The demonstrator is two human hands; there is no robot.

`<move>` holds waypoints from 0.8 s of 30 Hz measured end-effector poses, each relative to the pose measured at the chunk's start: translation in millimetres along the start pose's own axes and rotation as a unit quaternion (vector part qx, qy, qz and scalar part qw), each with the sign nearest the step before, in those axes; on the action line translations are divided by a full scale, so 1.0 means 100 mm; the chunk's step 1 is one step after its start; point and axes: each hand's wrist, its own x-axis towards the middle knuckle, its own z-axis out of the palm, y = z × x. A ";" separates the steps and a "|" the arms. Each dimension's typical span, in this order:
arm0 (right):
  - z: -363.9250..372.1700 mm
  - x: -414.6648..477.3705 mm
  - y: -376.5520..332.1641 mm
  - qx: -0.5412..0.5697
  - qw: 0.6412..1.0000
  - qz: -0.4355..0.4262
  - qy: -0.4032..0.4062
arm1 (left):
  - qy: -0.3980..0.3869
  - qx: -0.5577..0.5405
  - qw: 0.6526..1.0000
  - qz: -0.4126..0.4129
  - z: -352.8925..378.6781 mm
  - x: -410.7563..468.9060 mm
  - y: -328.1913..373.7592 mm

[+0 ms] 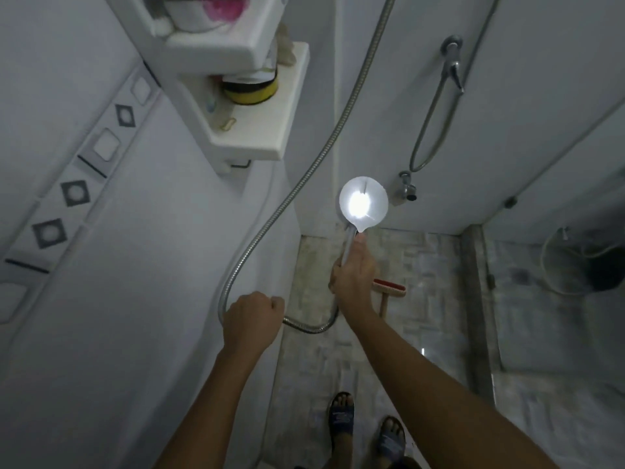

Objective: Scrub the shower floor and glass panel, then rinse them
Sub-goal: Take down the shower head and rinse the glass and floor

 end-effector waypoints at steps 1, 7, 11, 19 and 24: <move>0.06 0.06 0.00 -0.003 1.000 -0.010 -0.003 | 0.003 -0.001 1.000 0.001 -0.02 0.04 0.01; 0.32 0.49 -0.10 -0.008 1.000 -0.026 0.010 | 0.022 -0.028 0.999 0.007 -0.13 0.30 0.09; 0.45 0.62 -0.09 -0.026 1.000 -0.007 -0.014 | 0.030 -0.015 0.999 0.008 -0.14 0.45 0.11; 0.41 0.25 0.25 -0.038 0.969 0.233 -0.076 | -0.010 0.024 1.000 0.010 -0.14 0.38 0.01; 0.34 0.09 0.31 -0.039 0.962 0.257 -0.089 | -0.038 0.024 0.999 0.008 -0.06 0.22 -0.02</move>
